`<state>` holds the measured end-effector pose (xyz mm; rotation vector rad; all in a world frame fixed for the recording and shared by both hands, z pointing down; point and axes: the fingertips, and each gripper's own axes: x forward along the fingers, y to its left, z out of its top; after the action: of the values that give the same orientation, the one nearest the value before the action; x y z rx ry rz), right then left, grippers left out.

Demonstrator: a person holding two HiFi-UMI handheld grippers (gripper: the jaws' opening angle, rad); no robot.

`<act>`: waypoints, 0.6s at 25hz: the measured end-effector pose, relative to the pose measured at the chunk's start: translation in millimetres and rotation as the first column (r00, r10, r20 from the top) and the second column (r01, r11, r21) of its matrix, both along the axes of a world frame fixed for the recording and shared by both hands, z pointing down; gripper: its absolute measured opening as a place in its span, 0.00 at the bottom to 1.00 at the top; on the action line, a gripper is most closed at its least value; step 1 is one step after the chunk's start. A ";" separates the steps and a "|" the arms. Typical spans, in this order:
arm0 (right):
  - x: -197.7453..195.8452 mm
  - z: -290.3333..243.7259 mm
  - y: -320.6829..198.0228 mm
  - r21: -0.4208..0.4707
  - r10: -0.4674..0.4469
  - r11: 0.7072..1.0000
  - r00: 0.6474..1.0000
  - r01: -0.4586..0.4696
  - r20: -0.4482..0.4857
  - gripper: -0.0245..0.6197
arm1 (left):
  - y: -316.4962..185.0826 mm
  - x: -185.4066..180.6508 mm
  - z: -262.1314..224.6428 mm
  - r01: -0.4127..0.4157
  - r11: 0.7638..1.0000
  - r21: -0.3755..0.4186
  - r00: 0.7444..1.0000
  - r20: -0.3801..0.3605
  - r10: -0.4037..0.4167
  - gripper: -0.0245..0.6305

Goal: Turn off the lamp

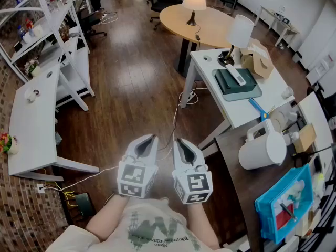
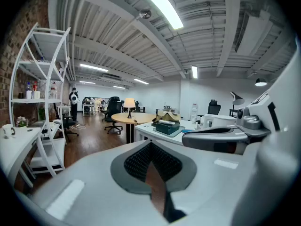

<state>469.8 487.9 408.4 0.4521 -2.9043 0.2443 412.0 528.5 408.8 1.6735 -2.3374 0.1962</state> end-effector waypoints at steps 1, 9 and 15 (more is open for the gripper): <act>-11.0 2.1 -4.6 -0.001 -0.006 1.000 1.000 0.006 -0.004 0.08 | -7.4 -9.3 2.3 -0.003 1.000 0.000 1.000 -0.005 0.003 0.04; -113.0 2.1 -46.3 0.016 -0.038 0.999 0.998 0.038 -0.040 0.08 | -71.5 -95.0 4.8 -0.048 0.999 0.016 0.998 -0.046 0.048 0.04; -185.7 -4.7 -79.7 0.018 0.007 1.000 0.997 -0.006 -0.071 0.08 | -106.2 -162.1 -6.1 -0.104 0.994 0.038 0.992 -0.070 0.107 0.04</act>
<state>284.1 408.2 403.8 0.4631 -2.8378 0.1995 249.9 422.3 402.6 1.7914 -2.2140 0.1144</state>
